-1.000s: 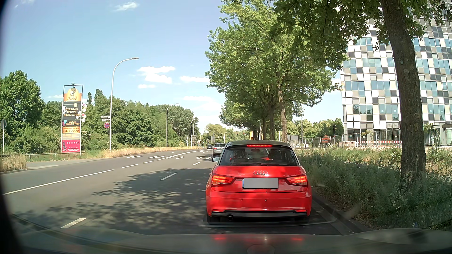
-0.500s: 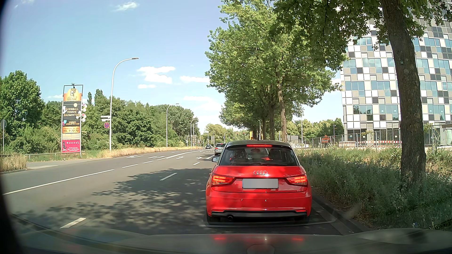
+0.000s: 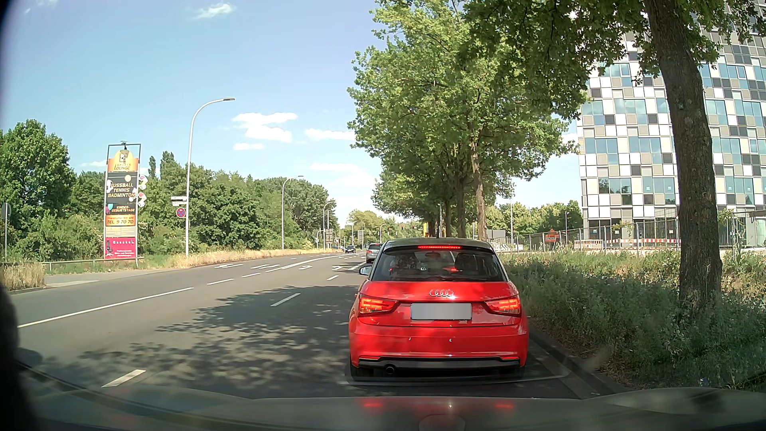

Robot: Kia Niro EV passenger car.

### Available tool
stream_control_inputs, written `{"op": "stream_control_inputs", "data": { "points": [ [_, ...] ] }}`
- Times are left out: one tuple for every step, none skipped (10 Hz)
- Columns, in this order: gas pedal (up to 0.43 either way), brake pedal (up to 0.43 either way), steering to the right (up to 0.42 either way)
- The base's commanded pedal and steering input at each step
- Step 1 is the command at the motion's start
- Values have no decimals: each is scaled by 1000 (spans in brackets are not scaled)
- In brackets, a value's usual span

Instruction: Follow the waypoints while adhering to traffic rules and regulations

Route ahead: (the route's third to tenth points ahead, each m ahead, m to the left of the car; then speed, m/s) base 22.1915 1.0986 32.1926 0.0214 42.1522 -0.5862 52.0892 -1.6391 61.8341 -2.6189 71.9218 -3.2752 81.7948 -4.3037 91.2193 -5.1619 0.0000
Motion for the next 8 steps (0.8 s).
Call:
{"op": "stream_control_inputs", "data": {
  "points": [
    [0, 220, 0],
    [0, 226, 0],
    [0, 226, 0],
    [0, 226, 1],
    [0, 226, 0],
    [0, 220, 0],
    [0, 226, 0],
    [0, 226, 0]
  ]
}}
